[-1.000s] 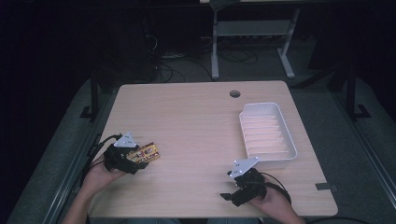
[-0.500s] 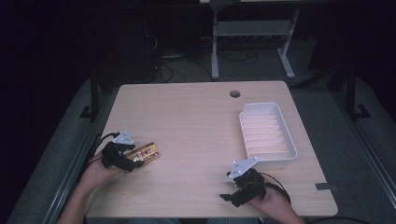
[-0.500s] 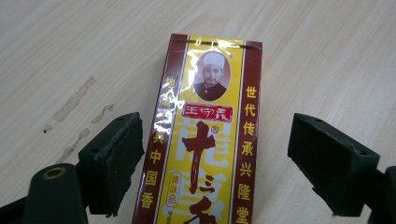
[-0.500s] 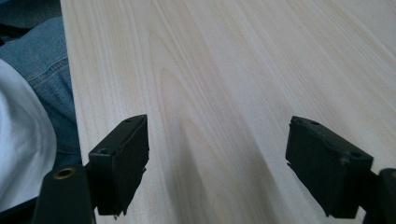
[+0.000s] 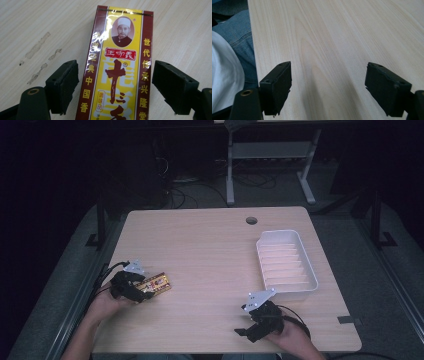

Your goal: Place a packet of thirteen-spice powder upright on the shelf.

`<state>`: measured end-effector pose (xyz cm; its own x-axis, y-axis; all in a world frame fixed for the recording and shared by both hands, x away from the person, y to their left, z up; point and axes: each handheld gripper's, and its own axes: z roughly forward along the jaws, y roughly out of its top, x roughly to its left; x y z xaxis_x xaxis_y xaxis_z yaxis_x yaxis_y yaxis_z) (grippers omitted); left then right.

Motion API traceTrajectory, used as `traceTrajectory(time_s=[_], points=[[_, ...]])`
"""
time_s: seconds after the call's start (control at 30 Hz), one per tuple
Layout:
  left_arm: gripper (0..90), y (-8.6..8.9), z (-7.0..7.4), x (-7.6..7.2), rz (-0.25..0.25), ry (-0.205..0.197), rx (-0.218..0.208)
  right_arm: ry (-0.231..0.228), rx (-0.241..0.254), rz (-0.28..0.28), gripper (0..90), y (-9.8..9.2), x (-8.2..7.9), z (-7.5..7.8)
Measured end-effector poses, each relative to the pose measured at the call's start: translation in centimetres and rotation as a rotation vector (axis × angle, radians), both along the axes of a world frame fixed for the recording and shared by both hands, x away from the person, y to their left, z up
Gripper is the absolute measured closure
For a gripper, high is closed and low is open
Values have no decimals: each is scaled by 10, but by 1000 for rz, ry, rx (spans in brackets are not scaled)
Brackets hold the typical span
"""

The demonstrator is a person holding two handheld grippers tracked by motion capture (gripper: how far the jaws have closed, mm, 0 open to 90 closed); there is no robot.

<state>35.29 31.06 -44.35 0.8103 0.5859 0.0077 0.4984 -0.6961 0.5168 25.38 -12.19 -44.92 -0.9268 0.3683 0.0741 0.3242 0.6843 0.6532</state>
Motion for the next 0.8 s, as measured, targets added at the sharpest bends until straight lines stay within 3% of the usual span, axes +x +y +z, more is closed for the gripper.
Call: traceTrajectory(time_s=[0.17,0.57,0.8], points=[[271,0,-3,1,-18,11,14,0,2,1,207,0,0,0],[320,-1,0,-4,-34,9,30,4,11,-3,207,1,0,1],[321,0,10,-10,-33,-25,1,7,24,-15,209,1,1,3]])
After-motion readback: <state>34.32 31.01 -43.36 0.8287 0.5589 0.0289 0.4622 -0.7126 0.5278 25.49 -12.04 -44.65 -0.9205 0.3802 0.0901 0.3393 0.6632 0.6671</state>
